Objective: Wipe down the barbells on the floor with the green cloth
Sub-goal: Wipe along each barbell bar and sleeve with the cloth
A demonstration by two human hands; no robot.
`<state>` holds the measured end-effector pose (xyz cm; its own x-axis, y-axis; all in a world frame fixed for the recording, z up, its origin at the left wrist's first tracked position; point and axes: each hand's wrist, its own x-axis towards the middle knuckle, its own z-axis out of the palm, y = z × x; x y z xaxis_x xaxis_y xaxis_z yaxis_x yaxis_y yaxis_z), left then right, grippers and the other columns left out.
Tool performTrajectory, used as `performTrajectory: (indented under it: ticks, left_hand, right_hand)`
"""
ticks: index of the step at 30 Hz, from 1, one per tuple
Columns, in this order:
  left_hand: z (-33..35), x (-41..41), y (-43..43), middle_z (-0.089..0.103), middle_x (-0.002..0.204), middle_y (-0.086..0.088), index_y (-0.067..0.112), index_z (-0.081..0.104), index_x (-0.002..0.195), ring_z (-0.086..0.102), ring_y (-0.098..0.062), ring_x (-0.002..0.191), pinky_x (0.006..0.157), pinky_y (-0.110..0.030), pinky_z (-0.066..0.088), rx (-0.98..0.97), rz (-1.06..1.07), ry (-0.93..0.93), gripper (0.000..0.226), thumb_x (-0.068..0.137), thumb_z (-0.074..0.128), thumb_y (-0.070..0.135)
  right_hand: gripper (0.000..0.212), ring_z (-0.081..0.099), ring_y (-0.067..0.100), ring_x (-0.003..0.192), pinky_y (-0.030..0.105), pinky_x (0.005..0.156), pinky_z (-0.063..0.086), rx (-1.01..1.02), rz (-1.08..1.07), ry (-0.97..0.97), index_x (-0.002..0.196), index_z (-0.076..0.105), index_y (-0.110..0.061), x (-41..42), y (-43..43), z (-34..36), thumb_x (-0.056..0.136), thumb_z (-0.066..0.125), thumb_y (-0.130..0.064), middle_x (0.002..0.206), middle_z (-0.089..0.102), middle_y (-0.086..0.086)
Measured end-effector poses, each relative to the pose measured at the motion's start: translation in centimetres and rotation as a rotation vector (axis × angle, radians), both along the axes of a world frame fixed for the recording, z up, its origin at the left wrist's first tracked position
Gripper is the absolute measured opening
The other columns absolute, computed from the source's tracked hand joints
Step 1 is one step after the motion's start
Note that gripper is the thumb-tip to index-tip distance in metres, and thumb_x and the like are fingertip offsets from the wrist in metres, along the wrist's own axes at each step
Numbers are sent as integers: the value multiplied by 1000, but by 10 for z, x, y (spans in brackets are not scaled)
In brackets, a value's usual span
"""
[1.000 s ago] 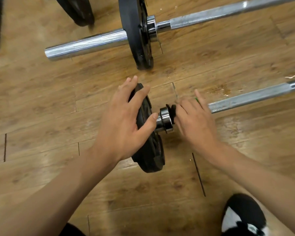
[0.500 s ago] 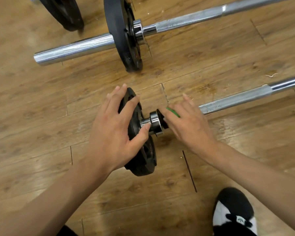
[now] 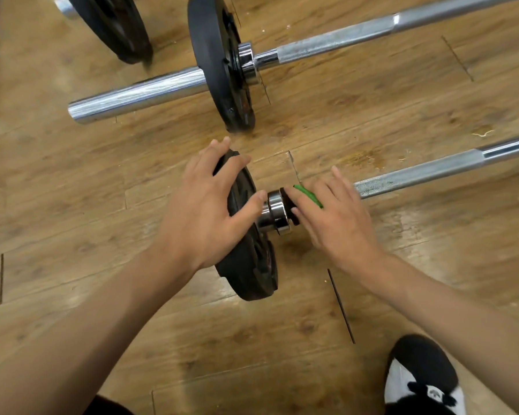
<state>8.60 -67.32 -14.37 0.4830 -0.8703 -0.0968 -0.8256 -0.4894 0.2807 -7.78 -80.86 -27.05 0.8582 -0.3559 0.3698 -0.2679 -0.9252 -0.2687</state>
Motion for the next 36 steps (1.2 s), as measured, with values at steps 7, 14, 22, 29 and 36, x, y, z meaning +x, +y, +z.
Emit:
performTrajectory:
  ticks: [7, 14, 22, 29, 36]
  left_hand:
    - [-3, -18, 4, 44, 159, -19, 10, 63, 139, 37, -39, 148, 118, -53, 30, -93, -64, -222, 71, 93, 45, 62]
    - [-9, -13, -5, 52, 155, -14, 12, 67, 135, 38, -37, 151, 122, -51, 25, -65, -92, -250, 72, 92, 44, 66]
    - [-3, 12, -29, 52, 155, -10, 14, 66, 137, 42, -34, 148, 115, -51, 35, -15, -110, -180, 74, 94, 39, 67]
    - [-5, 21, -32, 55, 153, -8, 14, 67, 136, 42, -32, 148, 115, -51, 36, -7, -122, -163, 73, 93, 40, 67]
    - [-4, 33, -39, 53, 155, -5, 17, 66, 138, 40, -28, 149, 117, -52, 36, 38, -130, -109, 75, 95, 33, 70]
  right_hand:
    - [31, 59, 41, 111, 56, 126, 17, 22, -331, -42, 120, 70, -9, -47, -68, -5, 106, 46, -21, 121, 64, 18]
    - [29, 59, 36, 117, 51, 125, 24, 98, -76, -39, 123, 67, -5, 17, 5, -2, 107, 48, -21, 120, 66, 15]
    - [31, 62, 41, 107, 56, 126, 20, 16, -250, -12, 120, 69, -4, -41, -90, -7, 105, 46, -18, 123, 64, 20]
    - [31, 58, 36, 116, 53, 126, 21, 81, -126, 9, 126, 67, -11, 31, -8, 1, 105, 53, -28, 118, 67, 14]
    - [35, 57, 40, 105, 56, 125, 21, -88, -180, 48, 134, 67, -17, -40, -94, -6, 111, 44, -32, 133, 63, 14]
